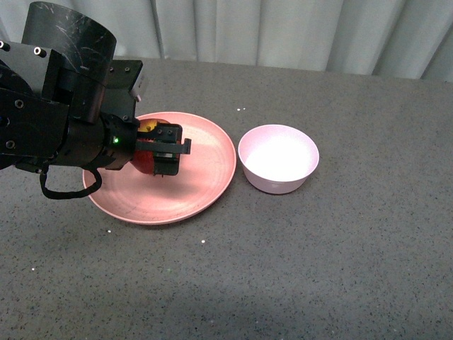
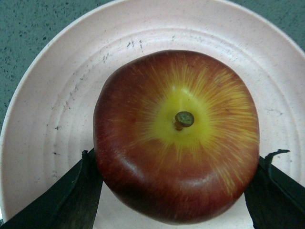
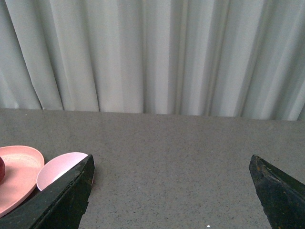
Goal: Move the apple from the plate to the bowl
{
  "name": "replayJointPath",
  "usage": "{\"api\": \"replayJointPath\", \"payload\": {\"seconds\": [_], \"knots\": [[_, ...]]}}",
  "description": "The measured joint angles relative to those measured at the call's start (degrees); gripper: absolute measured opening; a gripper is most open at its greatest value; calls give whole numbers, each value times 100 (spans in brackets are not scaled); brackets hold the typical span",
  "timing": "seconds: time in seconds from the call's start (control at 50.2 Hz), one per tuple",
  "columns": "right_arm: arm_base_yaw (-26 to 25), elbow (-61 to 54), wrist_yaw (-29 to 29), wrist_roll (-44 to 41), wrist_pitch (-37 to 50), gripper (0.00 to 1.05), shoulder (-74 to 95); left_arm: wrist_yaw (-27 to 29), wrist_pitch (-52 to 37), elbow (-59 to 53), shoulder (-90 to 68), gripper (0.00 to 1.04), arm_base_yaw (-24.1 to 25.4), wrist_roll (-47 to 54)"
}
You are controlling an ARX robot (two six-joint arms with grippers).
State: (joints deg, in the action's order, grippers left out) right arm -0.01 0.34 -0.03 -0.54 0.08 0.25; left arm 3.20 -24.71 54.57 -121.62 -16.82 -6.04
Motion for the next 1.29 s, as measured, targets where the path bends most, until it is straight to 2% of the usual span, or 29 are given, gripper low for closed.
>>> {"api": "replayJointPath", "payload": {"seconds": [0.139, 0.299, 0.537, 0.876, 1.294], "knots": [[0, 0, 0, 0, 0, 95, 0, -44, -55, 15, 450, 74, -356, -46], [0, 0, 0, 0, 0, 95, 0, -133, 22, 400, 638, 74, -1078, -68], [0, 0, 0, 0, 0, 95, 0, -70, 236, 892, 291, 74, -1609, -61], [0, 0, 0, 0, 0, 95, 0, 118, 531, 1510, -479, 74, -1707, 50], [0, 0, 0, 0, 0, 95, 0, -79, 1115, 2041, -955, 74, -1805, 63]]}}
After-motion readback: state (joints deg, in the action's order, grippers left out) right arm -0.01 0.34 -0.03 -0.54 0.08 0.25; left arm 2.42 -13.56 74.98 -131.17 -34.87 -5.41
